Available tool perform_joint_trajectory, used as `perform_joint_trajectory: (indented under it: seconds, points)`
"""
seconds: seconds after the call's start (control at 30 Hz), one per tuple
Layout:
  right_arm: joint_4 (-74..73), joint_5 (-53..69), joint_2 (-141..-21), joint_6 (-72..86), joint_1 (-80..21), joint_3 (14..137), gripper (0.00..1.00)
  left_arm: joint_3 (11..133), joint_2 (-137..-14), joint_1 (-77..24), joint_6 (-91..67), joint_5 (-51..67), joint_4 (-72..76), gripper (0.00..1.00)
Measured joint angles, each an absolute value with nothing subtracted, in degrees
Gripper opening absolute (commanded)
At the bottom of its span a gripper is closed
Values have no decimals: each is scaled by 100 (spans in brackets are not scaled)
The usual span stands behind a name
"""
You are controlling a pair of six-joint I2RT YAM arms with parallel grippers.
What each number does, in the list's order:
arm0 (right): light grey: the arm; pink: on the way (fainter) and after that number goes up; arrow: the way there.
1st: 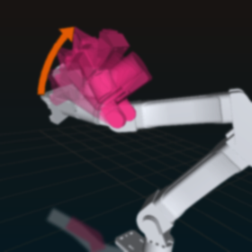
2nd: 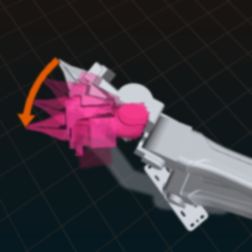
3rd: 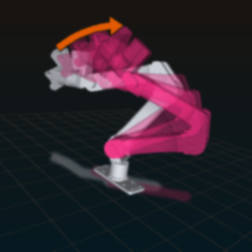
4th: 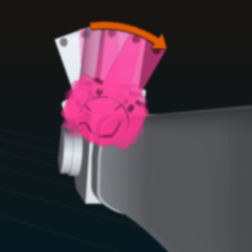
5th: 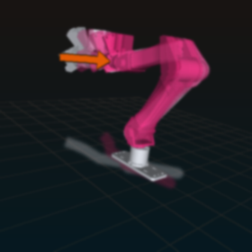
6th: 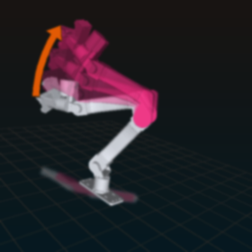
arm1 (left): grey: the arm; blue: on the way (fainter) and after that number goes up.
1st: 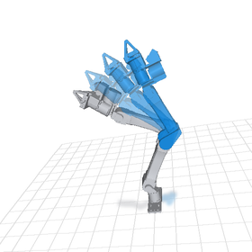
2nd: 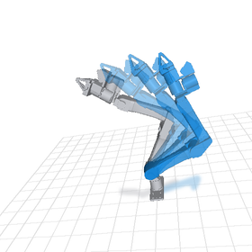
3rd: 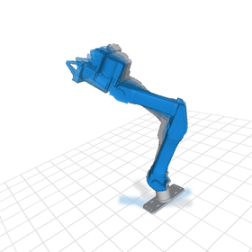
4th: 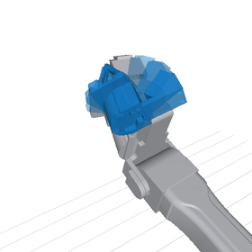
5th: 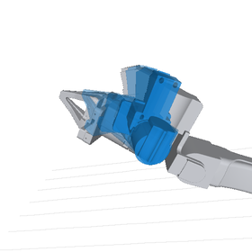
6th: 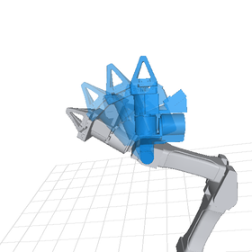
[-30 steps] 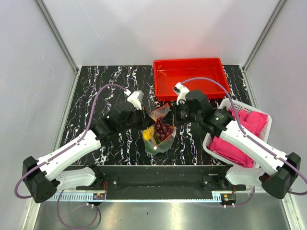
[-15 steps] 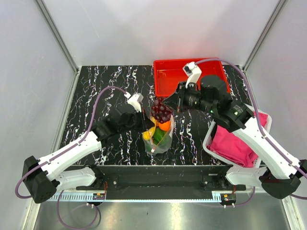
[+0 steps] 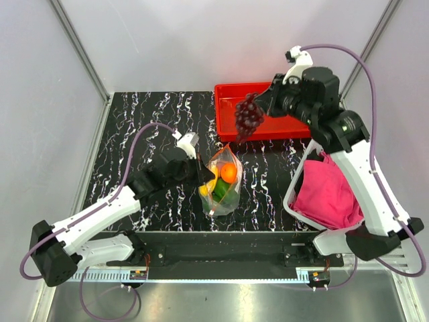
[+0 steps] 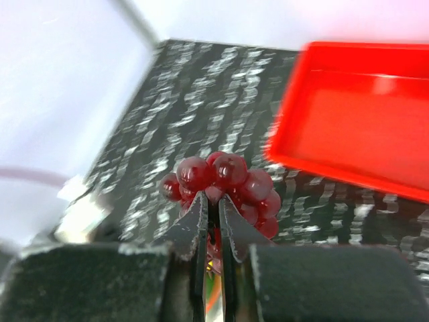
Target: Open the zip-top bag and remove the fake food
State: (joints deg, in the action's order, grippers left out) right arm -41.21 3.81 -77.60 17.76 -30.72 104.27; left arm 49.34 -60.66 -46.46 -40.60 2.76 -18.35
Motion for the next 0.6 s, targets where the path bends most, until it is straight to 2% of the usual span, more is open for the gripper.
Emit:
perform_joint_trajectory:
  seconds: [0.3,0.6]
  points:
    - [-4150,-40,-9157,1192,-1955,10728,0,4908,-5916,-4646,-4058,325,-1776,0]
    - [-3972,207,-11163,1098,-961,11375,0,4908,-5907,-4646,-4045,484,-1614,0]
